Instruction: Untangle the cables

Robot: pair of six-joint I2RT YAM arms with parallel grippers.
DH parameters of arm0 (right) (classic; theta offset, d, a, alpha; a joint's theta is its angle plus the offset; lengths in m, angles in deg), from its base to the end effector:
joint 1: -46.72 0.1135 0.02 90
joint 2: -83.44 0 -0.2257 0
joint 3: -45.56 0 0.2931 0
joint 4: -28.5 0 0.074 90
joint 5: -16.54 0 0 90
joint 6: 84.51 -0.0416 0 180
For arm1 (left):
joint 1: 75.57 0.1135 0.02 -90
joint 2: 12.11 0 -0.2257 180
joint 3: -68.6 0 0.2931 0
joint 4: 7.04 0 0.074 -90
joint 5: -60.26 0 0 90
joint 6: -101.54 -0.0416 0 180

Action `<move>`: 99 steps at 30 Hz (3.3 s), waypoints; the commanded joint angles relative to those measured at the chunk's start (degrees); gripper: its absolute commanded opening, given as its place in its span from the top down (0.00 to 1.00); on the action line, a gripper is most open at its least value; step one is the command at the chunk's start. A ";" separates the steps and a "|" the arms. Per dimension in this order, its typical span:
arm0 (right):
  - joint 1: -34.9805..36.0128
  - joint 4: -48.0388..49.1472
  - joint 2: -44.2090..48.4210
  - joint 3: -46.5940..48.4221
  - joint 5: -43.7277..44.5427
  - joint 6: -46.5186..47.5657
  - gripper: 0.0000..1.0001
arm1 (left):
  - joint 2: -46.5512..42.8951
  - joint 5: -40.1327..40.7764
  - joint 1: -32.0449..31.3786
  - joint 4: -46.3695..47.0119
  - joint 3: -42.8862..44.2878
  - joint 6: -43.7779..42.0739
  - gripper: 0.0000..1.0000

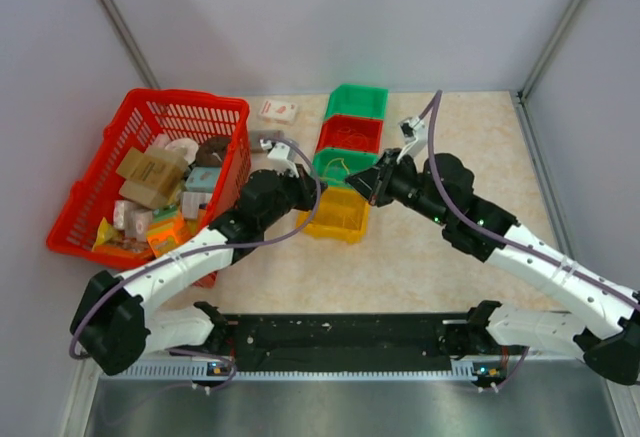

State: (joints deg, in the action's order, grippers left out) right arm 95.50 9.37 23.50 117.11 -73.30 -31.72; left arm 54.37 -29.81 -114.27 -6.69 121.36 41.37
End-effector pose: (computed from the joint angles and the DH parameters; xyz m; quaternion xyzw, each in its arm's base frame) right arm 0.2035 0.2321 0.3527 -0.0749 0.7482 0.4488 0.4829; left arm 0.2553 -0.2046 0.2242 0.0611 0.7822 -0.3495 0.5121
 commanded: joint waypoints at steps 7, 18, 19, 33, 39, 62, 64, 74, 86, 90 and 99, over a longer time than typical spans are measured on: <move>-1.84 10.91 1.06 -10.87 0.19 2.67 1.00 | 8.31 5.43 1.17 10.16 -0.43 -2.49 1.00; -2.28 7.40 2.63 -18.87 2.39 1.97 1.00 | 15.35 1.58 2.31 7.96 -1.31 -0.21 0.91; -2.37 7.40 3.07 -18.96 1.34 1.79 1.00 | 15.44 0.70 2.22 7.88 -1.57 0.06 0.91; -3.33 4.67 -1.04 -14.06 4.41 1.52 1.00 | 9.73 -14.06 2.31 0.33 -3.68 -2.75 0.36; -4.56 3.53 -6.15 -8.42 2.74 3.11 1.00 | 3.41 -15.74 2.57 -4.34 -5.87 -5.12 0.33; -4.39 -11.04 -17.03 -4.04 -2.55 11.19 1.00 | -23.05 -12.05 3.63 -21.47 -6.67 -6.71 0.31; -4.30 -12.46 -19.15 -1.66 -0.87 11.55 1.00 | -25.25 -12.05 3.54 -23.14 -6.85 -6.36 0.30; -4.21 -19.76 -31.46 8.81 2.04 12.95 1.00 | -28.86 -12.93 3.54 -23.94 -7.46 -4.69 0.30; -2.19 -19.50 -26.55 6.79 2.66 13.48 0.81 | -29.03 -14.16 3.54 -23.24 -7.73 -3.98 0.29; -1.67 -19.41 -20.58 5.39 2.12 13.13 0.61 | -29.74 -14.07 3.54 -24.20 -7.55 -3.72 0.29; -1.40 -19.76 1.73 -5.68 5.19 11.99 0.48 | -31.14 -14.51 3.63 -26.14 -6.23 -3.02 0.28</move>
State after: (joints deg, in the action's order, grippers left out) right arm 93.49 -10.78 15.13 116.57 -70.89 -19.16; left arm 24.06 -43.49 -110.90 -33.11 113.69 37.63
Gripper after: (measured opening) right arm 0.500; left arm 0.713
